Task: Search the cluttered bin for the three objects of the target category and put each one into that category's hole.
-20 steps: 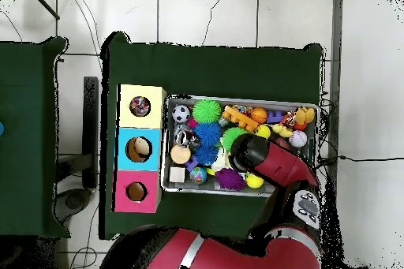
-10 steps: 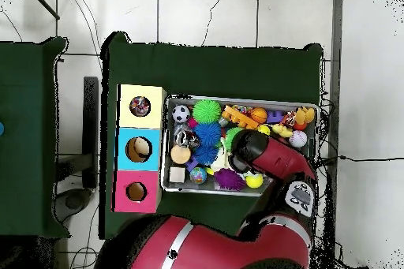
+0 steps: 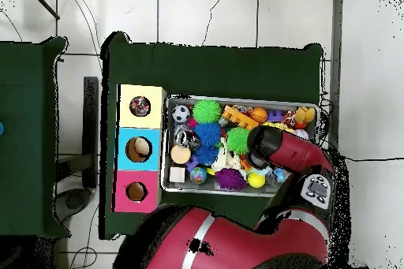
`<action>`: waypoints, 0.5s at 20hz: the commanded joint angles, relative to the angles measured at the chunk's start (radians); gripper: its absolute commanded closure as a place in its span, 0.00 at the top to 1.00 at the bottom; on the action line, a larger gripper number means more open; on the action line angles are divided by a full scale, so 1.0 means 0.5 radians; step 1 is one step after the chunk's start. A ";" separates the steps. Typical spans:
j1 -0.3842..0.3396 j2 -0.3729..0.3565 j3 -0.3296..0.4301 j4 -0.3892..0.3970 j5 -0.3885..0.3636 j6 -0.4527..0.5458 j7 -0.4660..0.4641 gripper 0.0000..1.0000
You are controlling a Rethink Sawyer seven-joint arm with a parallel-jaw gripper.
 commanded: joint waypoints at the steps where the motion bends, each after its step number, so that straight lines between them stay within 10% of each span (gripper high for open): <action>1: -0.262 0.060 0.120 -0.491 -0.218 -0.015 -0.289 0.00; 10: -0.463 0.030 0.208 -0.955 -0.524 0.416 -0.639 0.00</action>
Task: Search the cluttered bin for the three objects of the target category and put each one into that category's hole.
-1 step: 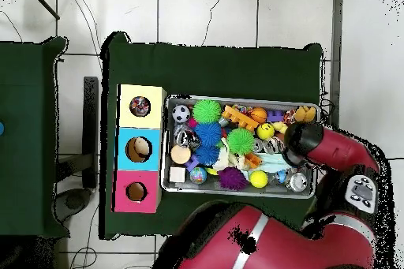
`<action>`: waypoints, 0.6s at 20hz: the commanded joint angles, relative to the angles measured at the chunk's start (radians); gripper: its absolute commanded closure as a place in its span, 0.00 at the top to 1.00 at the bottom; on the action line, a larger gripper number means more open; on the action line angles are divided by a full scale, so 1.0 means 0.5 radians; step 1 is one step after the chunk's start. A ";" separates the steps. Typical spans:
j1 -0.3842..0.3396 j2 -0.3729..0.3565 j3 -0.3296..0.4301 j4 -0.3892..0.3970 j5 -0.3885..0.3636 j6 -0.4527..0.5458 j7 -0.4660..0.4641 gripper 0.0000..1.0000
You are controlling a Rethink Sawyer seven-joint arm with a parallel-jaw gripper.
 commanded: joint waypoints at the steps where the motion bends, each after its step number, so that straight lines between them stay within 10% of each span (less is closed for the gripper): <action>1: -0.147 0.000 0.212 -0.561 -0.236 0.202 -0.648 0.00; 12: -0.162 -0.052 0.354 -0.308 -0.283 0.156 -0.449 0.00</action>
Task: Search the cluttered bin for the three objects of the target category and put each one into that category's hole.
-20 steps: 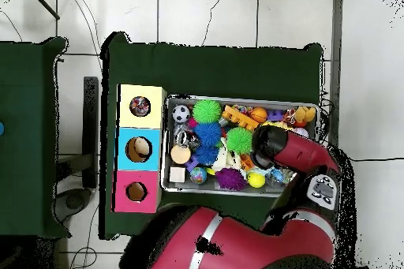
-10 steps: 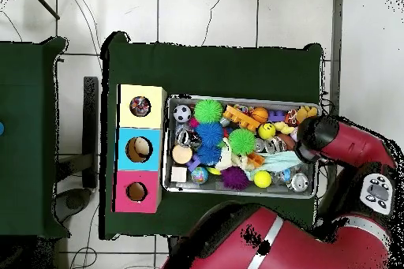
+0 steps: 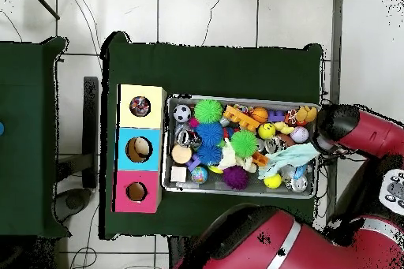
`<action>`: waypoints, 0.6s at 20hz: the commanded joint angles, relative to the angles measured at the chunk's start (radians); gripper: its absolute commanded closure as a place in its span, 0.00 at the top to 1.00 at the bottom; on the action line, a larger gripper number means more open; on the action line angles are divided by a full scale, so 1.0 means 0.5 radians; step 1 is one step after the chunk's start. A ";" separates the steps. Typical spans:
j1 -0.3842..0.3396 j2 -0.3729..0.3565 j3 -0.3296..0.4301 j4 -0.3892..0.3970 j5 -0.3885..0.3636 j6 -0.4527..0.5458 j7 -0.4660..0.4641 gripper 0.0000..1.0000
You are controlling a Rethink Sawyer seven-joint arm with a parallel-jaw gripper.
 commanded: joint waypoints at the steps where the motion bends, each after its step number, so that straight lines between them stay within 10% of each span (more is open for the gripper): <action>1: -0.014 -0.047 0.282 0.062 -0.137 -0.058 -0.414 0.00; 12: 0.132 -0.311 0.187 0.322 -0.136 0.208 -0.259 0.00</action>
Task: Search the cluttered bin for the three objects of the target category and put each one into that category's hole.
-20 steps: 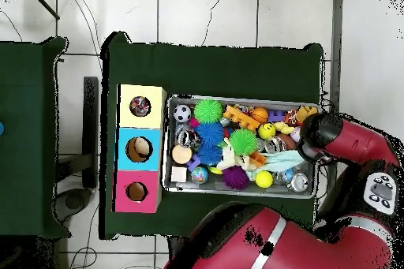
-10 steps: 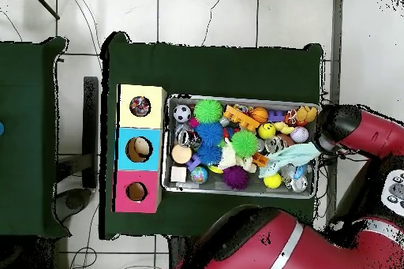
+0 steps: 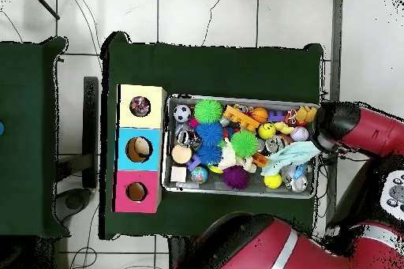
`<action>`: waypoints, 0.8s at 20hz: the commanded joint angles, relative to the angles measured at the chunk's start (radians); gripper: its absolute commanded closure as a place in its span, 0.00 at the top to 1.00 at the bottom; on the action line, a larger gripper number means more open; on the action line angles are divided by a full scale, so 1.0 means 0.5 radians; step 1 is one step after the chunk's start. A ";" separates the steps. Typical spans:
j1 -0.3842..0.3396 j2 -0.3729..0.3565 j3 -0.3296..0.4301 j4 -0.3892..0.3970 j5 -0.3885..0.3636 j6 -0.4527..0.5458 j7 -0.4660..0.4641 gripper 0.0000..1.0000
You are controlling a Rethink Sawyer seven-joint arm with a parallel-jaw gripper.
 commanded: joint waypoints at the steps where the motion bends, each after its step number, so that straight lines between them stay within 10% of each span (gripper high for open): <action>1: 0.095 -0.233 0.165 0.321 -0.056 0.223 -0.240 0.00; 16: 0.156 -0.626 0.202 0.472 -0.005 0.626 -0.291 0.00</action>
